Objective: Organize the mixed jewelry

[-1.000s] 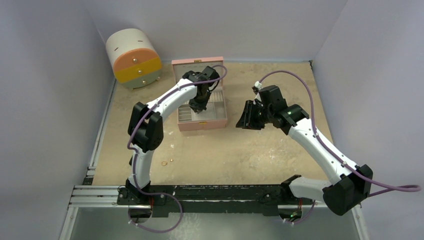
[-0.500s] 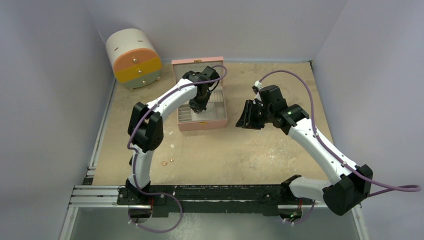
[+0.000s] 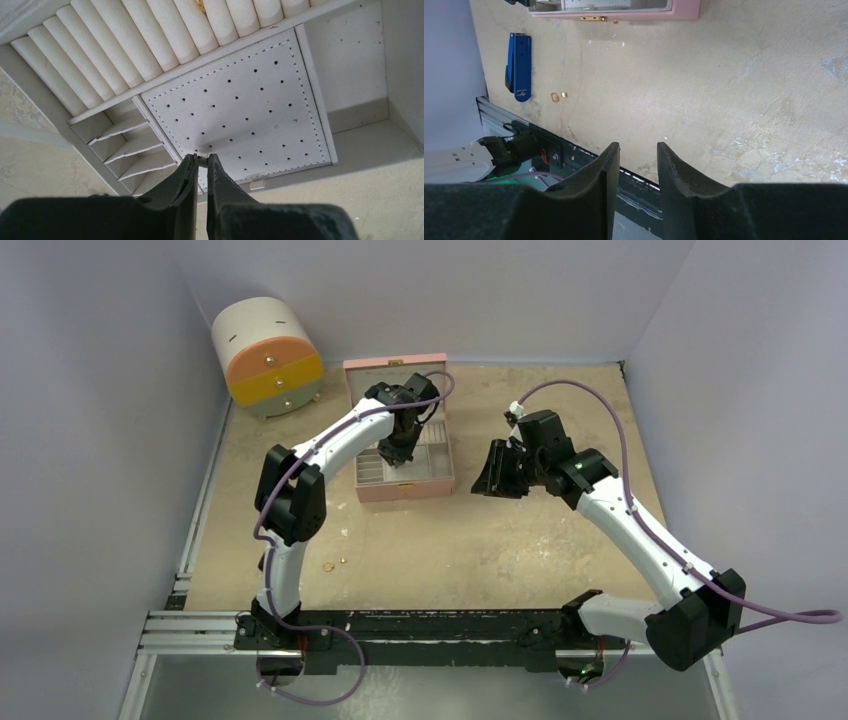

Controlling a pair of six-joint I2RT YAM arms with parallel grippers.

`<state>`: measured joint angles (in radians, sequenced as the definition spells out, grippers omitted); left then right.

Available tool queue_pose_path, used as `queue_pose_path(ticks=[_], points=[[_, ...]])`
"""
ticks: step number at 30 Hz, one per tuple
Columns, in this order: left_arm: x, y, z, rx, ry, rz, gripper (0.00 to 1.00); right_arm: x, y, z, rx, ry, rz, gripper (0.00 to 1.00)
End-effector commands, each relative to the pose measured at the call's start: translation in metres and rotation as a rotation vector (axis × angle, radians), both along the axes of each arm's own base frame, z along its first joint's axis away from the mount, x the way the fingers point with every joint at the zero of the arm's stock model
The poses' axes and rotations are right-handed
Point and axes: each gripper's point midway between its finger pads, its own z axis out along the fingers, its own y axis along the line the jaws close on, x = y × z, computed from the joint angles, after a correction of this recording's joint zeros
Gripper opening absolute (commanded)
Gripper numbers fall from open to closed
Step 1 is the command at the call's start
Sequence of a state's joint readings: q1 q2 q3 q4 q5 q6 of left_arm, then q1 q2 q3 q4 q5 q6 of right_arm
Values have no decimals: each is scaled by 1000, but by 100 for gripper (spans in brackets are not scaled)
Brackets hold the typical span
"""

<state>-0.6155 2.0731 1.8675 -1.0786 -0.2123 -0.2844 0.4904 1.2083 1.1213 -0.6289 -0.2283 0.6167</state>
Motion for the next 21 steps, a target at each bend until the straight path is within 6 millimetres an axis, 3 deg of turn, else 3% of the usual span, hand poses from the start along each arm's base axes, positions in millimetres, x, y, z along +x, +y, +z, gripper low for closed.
queue_pose_path(ticks=[1, 21], points=[[-2, -1, 20, -28, -36, -17, 0, 6, 3, 8, 21, -39, 1, 36], [6, -6, 12, -18, -38, -18, 0, 1, 0, 8, 15, -32, 0, 36]])
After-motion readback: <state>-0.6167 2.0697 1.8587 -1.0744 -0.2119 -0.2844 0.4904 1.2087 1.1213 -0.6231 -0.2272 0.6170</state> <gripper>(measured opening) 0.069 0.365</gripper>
